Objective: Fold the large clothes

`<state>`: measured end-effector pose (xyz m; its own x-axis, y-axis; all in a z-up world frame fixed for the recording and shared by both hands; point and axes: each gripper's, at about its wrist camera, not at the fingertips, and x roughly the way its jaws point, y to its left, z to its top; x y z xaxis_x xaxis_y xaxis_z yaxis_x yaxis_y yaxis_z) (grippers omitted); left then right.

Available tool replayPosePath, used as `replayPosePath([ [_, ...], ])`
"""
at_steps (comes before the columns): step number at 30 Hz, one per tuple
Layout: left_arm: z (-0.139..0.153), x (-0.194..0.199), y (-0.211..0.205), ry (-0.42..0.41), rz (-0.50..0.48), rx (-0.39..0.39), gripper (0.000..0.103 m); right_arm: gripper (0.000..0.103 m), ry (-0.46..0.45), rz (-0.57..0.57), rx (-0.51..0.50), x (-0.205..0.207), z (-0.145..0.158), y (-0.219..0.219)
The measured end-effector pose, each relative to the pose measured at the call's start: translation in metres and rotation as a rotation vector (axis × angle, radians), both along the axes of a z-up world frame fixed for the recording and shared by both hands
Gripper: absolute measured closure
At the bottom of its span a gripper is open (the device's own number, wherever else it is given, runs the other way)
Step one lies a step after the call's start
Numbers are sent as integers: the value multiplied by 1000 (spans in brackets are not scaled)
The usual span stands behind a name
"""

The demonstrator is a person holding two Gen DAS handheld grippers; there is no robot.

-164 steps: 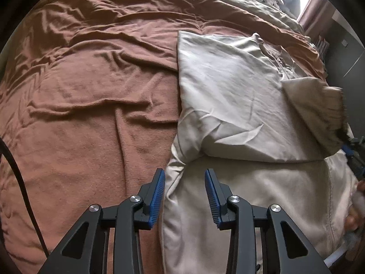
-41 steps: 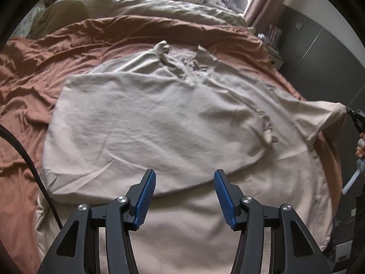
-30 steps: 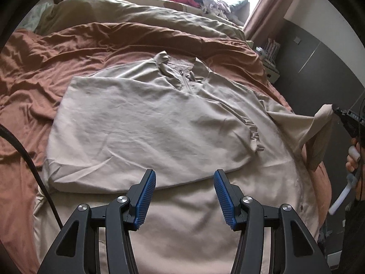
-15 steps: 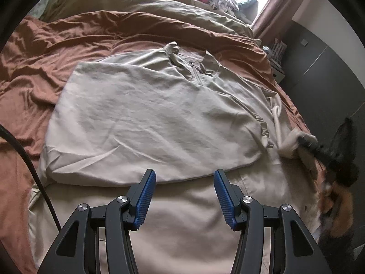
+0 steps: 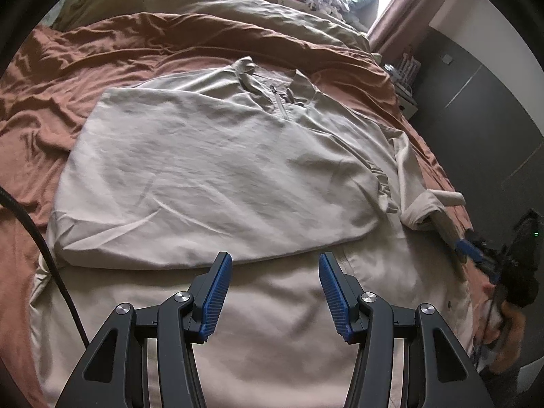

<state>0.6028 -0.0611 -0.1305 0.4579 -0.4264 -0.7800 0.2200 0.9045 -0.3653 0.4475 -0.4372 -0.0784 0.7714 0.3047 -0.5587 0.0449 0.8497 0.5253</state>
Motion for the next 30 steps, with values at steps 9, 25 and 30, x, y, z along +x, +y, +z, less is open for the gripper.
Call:
replayPosePath([
  [9, 2, -2, -3, -19, -6, 30, 48, 40, 87, -237, -25, -28, -23, -102],
  [25, -12, 3, 20, 2, 26, 55, 48, 92, 84, -247, 118, 19, -44, -120],
  [30, -2, -2, 18, -15, 20, 32, 48, 100, -39, -199, 50, 19, 16, -89],
])
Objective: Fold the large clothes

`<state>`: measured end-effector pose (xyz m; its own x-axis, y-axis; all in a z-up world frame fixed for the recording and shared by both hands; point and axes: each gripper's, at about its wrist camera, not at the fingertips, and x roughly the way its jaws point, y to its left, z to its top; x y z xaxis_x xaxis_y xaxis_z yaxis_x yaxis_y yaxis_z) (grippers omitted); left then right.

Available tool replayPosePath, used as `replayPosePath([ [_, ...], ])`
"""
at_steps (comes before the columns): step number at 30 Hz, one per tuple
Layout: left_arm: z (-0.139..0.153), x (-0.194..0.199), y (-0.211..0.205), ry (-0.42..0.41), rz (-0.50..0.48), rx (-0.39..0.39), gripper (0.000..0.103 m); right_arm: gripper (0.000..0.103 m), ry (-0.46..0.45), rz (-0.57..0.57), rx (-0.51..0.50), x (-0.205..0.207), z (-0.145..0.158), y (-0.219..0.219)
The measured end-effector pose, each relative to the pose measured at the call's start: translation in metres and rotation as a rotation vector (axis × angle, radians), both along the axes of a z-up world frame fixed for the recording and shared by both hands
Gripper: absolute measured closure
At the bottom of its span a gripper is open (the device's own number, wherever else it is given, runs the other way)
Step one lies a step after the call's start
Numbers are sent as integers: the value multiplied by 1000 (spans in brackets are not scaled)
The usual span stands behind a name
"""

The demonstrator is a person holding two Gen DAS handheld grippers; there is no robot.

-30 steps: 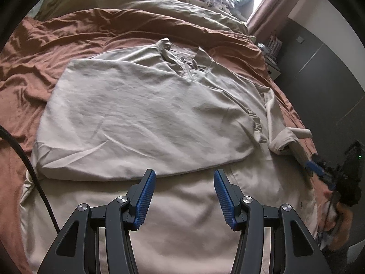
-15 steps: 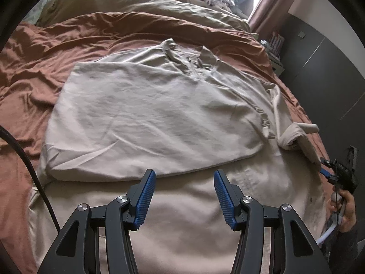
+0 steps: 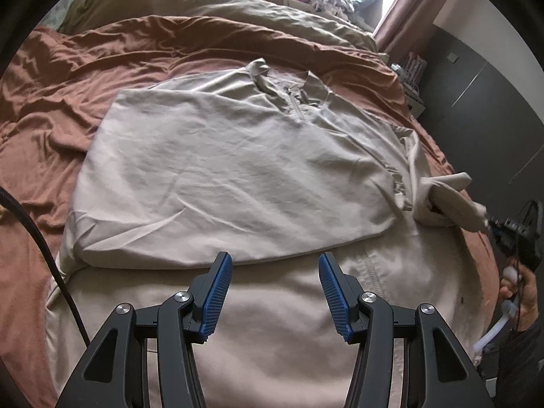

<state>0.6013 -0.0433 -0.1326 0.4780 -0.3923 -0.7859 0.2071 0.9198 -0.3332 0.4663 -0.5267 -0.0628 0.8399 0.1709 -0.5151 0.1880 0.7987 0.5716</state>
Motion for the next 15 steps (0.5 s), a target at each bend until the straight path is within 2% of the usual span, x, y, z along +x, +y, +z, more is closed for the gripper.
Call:
replayPosePath([
  [7, 9, -4, 6, -20, 5, -21, 48, 101, -137, 103, -127, -2, 78, 73],
  [15, 16, -6, 27, -34, 39, -63, 48, 101, -228, 236, -239, -15, 118, 150],
])
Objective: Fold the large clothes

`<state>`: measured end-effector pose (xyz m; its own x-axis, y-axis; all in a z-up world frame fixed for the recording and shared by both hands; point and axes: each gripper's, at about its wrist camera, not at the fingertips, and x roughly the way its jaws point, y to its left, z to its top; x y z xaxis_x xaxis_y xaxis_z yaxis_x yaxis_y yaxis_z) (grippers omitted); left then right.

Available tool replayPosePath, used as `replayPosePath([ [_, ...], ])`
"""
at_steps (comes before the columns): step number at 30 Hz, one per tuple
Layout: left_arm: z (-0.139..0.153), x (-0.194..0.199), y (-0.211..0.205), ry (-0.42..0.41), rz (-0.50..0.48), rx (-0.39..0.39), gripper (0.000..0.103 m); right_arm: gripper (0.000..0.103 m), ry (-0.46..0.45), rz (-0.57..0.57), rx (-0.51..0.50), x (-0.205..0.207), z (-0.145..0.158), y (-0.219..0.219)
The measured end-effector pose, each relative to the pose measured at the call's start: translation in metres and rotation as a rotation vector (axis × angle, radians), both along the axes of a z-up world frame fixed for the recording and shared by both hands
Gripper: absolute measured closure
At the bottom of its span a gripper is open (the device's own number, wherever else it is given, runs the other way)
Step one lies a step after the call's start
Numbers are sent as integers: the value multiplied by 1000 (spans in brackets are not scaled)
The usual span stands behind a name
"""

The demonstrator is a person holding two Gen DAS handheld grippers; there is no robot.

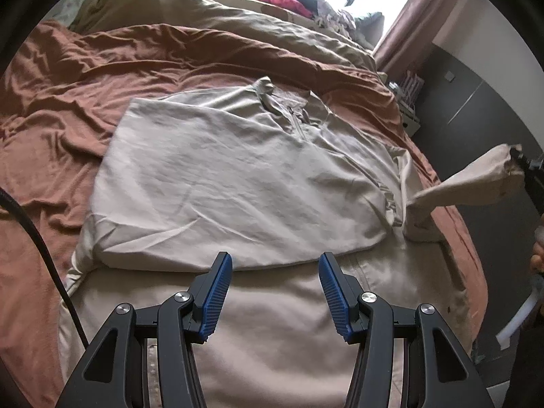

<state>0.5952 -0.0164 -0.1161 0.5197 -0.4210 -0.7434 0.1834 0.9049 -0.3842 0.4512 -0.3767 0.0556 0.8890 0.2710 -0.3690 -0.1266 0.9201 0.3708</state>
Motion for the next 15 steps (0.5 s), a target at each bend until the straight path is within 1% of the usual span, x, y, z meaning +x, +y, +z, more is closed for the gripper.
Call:
replayPosePath([
  [4, 1, 0, 11, -1, 19, -17, 48, 101, -6, 59, -53, 15, 6, 31],
  [5, 1, 0, 15, 0, 25, -20, 48, 101, -5, 74, -61, 25, 4, 36],
  [6, 0, 1, 18, 1, 31, -20, 48, 101, -3, 93, -70, 28, 2, 48],
  [8, 0, 1, 24, 2, 41, -21, 48, 101, 8, 118, -86, 38, 0, 59],
  [10, -2, 2, 32, 7, 57, -26, 48, 101, 20, 148, -104, 57, -1, 70],
  [11, -3, 3, 36, 11, 65, -28, 48, 101, 29, 161, -112, 75, -5, 75],
  [13, -7, 4, 45, 21, 84, -32, 48, 101, 47, 192, -123, 92, -20, 93],
  [14, -9, 4, 48, 26, 90, -32, 48, 101, 53, 193, -131, 106, -19, 97],
  [15, -11, 5, 51, 31, 93, -32, 48, 101, 65, 196, -143, 114, -31, 108],
])
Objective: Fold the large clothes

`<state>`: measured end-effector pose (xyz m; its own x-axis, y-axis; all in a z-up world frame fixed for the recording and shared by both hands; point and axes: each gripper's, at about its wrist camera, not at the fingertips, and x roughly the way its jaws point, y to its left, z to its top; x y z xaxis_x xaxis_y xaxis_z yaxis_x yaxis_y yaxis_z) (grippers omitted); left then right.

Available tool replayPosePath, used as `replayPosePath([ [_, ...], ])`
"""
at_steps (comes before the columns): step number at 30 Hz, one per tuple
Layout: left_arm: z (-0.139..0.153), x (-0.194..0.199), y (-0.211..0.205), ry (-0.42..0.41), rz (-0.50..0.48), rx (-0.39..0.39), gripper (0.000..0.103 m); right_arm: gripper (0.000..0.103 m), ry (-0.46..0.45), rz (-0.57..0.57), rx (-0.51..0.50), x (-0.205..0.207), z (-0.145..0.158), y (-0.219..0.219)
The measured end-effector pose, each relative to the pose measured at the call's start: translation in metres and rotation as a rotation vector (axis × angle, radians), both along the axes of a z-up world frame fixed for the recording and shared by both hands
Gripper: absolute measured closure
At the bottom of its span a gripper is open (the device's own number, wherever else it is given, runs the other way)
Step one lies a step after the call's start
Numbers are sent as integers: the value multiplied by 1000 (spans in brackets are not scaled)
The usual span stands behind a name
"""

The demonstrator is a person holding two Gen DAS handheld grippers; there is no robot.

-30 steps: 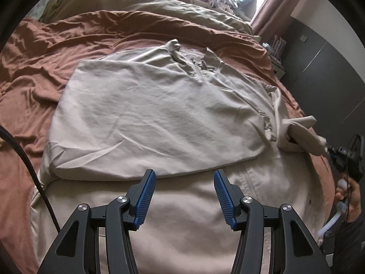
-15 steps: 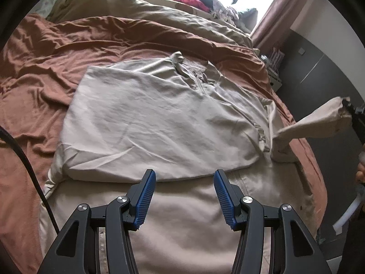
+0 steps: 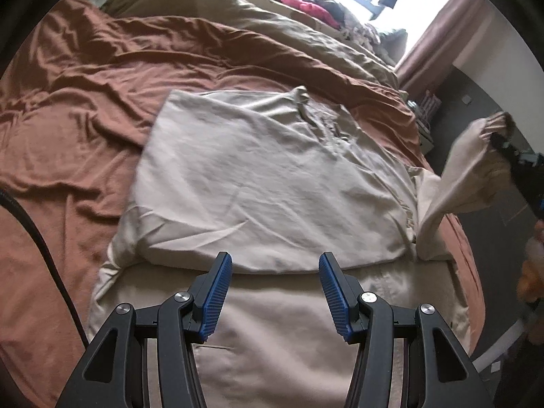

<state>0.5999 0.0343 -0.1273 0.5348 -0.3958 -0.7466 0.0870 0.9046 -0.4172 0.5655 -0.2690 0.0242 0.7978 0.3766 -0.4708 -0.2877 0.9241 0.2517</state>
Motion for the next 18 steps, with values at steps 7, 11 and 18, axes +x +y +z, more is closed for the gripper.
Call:
replayPosePath([
  [7, -18, 1, 16, 39, 23, 11, 48, 101, 109, 34, 42, 51, -43, 38],
  [11, -23, 4, 19, 46, 32, 19, 48, 101, 186, 82, 74, 69, -66, 42],
  [18, -27, 8, 1, 65, 10, 31, 48, 95, 211, 126, 130, 71, -63, 8],
])
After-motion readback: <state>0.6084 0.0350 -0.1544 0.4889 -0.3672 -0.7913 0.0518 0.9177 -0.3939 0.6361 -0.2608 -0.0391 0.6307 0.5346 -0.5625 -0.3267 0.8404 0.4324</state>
